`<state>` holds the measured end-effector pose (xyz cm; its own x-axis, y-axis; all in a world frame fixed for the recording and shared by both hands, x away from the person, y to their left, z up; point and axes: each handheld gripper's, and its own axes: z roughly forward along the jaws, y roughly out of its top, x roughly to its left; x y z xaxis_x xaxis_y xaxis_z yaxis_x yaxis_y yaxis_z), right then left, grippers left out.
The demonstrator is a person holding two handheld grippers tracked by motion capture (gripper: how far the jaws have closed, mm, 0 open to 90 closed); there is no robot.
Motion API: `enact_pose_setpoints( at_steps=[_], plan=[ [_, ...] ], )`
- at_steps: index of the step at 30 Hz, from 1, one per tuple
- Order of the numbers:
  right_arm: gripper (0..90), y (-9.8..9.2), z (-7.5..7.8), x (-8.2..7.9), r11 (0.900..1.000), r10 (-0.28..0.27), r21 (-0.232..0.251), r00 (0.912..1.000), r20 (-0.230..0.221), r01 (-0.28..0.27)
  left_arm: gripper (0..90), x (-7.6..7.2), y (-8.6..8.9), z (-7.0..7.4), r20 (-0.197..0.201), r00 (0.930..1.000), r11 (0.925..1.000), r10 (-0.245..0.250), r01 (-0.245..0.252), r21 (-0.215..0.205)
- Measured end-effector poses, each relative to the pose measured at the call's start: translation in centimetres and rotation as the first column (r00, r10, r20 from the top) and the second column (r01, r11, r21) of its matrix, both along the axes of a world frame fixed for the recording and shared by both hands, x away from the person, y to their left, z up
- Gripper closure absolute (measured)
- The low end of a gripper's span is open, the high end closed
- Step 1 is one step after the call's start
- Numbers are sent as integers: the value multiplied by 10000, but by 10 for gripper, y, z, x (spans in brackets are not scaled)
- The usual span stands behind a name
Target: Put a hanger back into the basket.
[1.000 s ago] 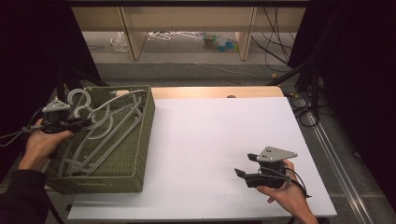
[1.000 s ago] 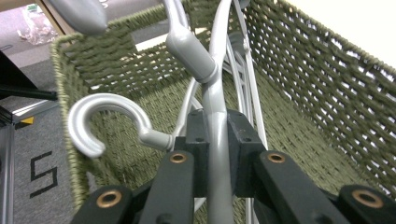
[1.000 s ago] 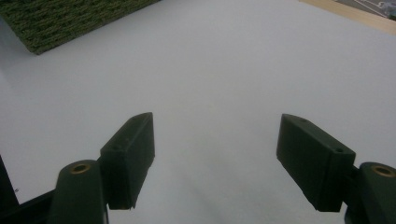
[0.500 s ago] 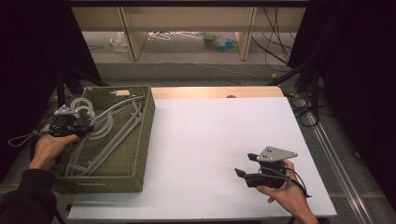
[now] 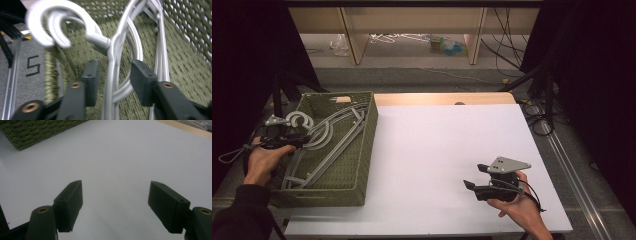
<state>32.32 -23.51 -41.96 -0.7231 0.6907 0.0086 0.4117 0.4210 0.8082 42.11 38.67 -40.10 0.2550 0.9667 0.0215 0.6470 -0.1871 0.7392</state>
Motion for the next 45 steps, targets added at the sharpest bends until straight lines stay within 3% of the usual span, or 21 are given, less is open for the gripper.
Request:
enact_pose_setpoints(
  at_steps=[6,12,17,28,31,35,40,45],
  plan=[
    [288,-1,0,0,9999,-143,82,9999,76,142,403,-20,-4,17,1236,9905,9920,599,-453,-1181],
    [276,0,-1,1,9994,-158,316,9998,100,155,330,-43,-16,32,1837,9825,9896,300,-33,-1438],
    [266,0,-2,2,9988,-139,468,9998,111,134,271,-58,-39,40,2356,9718,9848,-41,449,-1677],
    [225,0,-3,5,9970,-222,741,9996,195,207,190,-74,-93,37,2695,9549,9622,-1245,1824,-2020],
    [225,1,-3,5,9968,-177,786,9997,190,162,189,-78,-106,35,2876,9482,9483,-1352,2079,-2396],
    [225,2,-2,5,9966,-105,825,9997,198,88,190,-84,-124,34,3069,9368,9411,-1681,2452,-2329],
    [224,2,-3,4,9964,-152,833,9995,265,129,190,-87,-145,33,3150,9280,9325,-1992,2783,-2302],
    [225,2,-2,4,9960,-124,894,9993,342,92,190,-92,-169,29,3255,9143,9171,-2411,3244,-2317]
  ],
)
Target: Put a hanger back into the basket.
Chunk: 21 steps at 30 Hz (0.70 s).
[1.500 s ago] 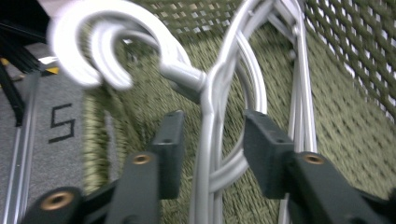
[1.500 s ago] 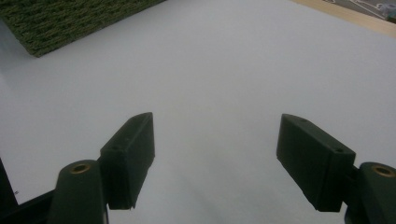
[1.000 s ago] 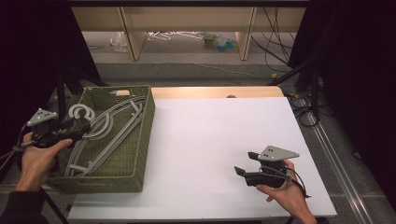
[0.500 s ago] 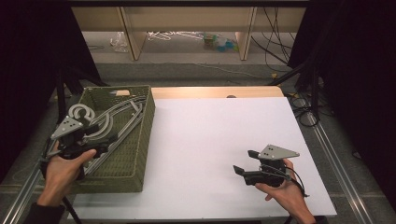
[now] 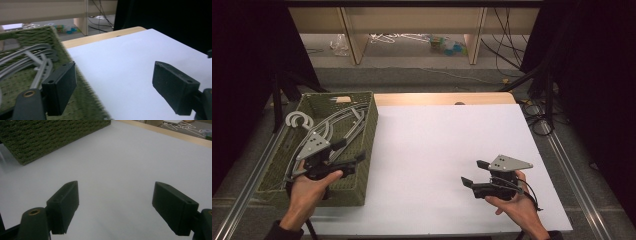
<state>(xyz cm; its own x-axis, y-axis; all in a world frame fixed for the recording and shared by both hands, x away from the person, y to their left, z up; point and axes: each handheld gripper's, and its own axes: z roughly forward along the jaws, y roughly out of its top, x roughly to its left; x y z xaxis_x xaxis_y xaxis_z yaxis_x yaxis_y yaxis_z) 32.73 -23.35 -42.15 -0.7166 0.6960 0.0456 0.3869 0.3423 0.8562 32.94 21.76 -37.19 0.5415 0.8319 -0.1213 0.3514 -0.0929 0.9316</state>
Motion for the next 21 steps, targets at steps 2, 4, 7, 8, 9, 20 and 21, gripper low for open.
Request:
enact_pose_setpoints(
  at_steps=[2,4,7,8,9,20,21],
  plan=[
    [225,0,0,0,10000,2,14,10000,37,-3,191,-2,-10,-2,10,10000,9999,-90,90,-96],
    [225,1,1,-1,10000,-12,43,10000,63,12,191,-4,-17,-3,113,9994,9995,-327,327,31],
    [225,2,1,-1,10000,30,42,10000,72,-31,190,-6,-29,-6,259,9975,9977,-656,652,183],
    [225,2,1,-2,10000,35,93,10000,52,-35,190,-7,-32,-7,266,9963,9966,-814,810,150],
    [225,3,1,-1,9998,123,156,9998,136,-125,190,-10,-36,-9,247,9960,9963,-857,855,65],
    [224,8,1,-6,9996,212,208,9996,169,-216,164,-28,-66,-32,353,9826,9831,-1826,1828,-36],
    [224,8,2,-7,9994,301,178,9995,116,-303,164,-29,-67,-35,371,9816,9823,-1873,1873,23]
  ],
)
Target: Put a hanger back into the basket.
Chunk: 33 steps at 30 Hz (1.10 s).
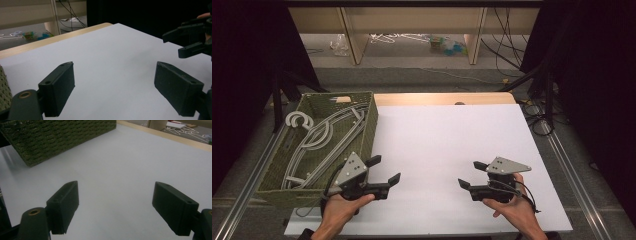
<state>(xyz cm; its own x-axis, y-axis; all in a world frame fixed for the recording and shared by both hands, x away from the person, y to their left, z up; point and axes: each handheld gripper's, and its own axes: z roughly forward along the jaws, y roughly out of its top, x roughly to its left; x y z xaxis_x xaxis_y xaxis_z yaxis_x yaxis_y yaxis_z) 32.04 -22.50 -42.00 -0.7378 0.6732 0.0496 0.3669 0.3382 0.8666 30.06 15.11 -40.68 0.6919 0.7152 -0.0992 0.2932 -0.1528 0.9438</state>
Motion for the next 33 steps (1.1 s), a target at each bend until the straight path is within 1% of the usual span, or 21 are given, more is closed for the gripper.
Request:
enact_pose_setpoints(
  at_steps=[1,3,4,5,6,7,8,10,11,13,14,15,16,17,20,23,24,26,28,30,33],
  plan=[
    [222,1,0,-1,10000,15,-35,10000,34,-15,164,0,0,-3,56,9999,9999,-97,97,73],
    [221,3,0,-4,10000,70,-33,10000,8,-70,164,-1,1,-9,-1,10000,10000,-12,12,-1],
    [221,4,0,-5,9999,129,-27,9999,55,-129,164,-2,1,-11,-60,10000,9999,79,-79,-102],
    [220,6,-1,-6,9998,194,109,9998,55,-195,164,-3,2,-13,-164,9998,9993,72,-77,-357],
    [219,6,-1,-8,9999,155,22,9997,193,-156,164,-3,2,-15,-253,9997,9991,44,-55,-421],
    [217,7,-1,-10,9998,190,31,9997,153,-191,163,-5,2,-17,-381,9992,9984,94,-115,-549],
    [214,8,-3,-12,9997,222,89,9996,157,-223,163,-6,2,-19,-247,9997,9991,1,-12,-428],
    [212,10,-6,-17,9996,274,54,9994,222,-275,164,-9,2,-22,-371,9993,9986,6,-26,-532],
    [209,11,-8,-19,9995,323,48,9994,114,-324,163,-9,3,-23,-217,9996,9984,-180,169,-538],
    [207,12,-11,-24,9992,394,80,9992,9,-395,163,-13,4,-24,-320,9995,9986,11,-27,-520],
    [203,12,-12,-26,9991,423,77,9991,21,-423,163,-13,5,-24,-198,9998,9991,-75,66,-425],
    [202,13,-13,-28,9988,457,152,9989,54,-457,163,-14,6,-24,-189,9997,9990,-132,124,-431],
    [202,12,-12,-30,9988,479,61,9989,-14,-479,164,-15,6,-25,-270,9996,9986,-33,19,-529],
    [200,12,-12,-32,9987,468,190,9989,51,-469,163,-16,7,-25,-199,9998,9990,-18,9,-448],
    [198,9,-11,-36,9988,436,202,9989,198,-440,164,-17,7,-24,-168,9999,9992,22,-29,-395],
    [198,8,-11,-36,9989,392,235,9992,99,-394,164,-16,6,-25,-62,9999,9996,-129,127,-240],
    [196,9,-12,-35,9986,440,274,9989,158,-444,164,-16,6,-25,-106,9999,9996,-103,100,-272],
    [196,9,-13,-36,9985,490,246,9988,51,-492,163,-16,5,-26,-152,9998,9991,-96,90,-413],
    [196,10,-13,-36,9989,441,159,9987,245,-445,163,-16,5,-26,-187,9998,9991,-51,43,-430],
    [196,10,-12,-36,9988,454,174,9986,285,-459,163,-15,6,-25,-68,9999,9997,-157,156,-193],
    [196,10,-12,-36,9988,445,184,9986,298,-451,163,-15,5,-26,-74,9998,9992,-208,205,-356]
  ],
)
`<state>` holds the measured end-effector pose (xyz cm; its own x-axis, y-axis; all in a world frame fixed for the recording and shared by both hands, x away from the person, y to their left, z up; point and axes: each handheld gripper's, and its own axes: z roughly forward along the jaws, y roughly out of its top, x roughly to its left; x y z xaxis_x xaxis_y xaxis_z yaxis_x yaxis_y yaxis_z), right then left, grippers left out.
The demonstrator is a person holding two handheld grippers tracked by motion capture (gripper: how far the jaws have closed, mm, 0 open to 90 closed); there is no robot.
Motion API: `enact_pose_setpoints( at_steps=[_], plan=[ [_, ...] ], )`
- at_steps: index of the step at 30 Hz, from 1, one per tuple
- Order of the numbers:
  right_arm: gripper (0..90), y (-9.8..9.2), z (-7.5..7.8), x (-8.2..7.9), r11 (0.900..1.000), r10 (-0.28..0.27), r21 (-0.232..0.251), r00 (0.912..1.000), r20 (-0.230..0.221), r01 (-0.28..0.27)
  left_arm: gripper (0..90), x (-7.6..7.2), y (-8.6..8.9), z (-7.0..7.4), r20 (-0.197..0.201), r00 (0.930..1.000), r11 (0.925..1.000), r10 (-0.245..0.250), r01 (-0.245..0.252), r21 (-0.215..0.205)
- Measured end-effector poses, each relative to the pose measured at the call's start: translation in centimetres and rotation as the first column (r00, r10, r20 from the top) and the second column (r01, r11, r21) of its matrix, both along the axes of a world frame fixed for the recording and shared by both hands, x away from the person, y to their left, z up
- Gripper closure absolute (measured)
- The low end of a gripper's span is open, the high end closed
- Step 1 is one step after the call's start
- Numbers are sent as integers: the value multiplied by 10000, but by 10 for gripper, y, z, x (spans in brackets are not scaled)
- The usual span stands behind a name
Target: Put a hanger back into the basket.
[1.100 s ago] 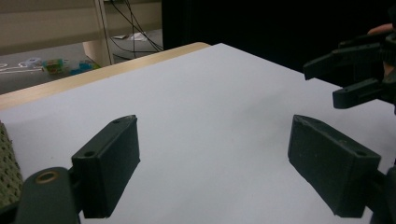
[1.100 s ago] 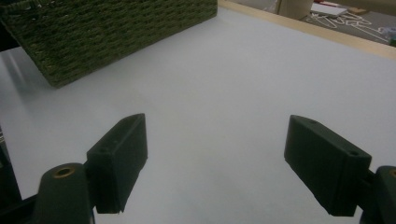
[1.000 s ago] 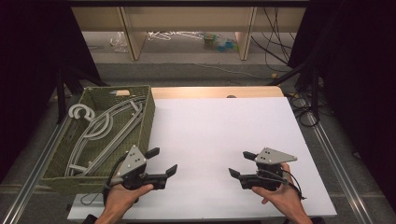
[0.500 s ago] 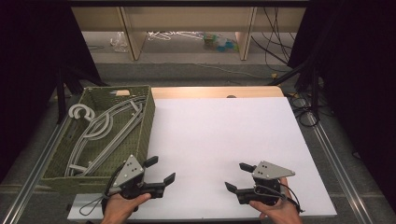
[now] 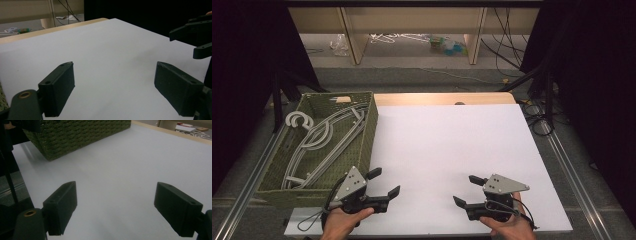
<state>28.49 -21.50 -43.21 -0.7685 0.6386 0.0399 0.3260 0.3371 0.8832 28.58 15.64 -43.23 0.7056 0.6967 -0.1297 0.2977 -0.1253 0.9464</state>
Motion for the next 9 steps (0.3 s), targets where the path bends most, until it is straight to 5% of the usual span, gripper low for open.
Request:
enact_pose_setpoints(
  at_steps=[9],
  plan=[
    [196,0,0,0,10000,24,-5,10000,27,-24,164,-1,-1,1,-139,9998,9999,114,-114,-17]
  ],
)
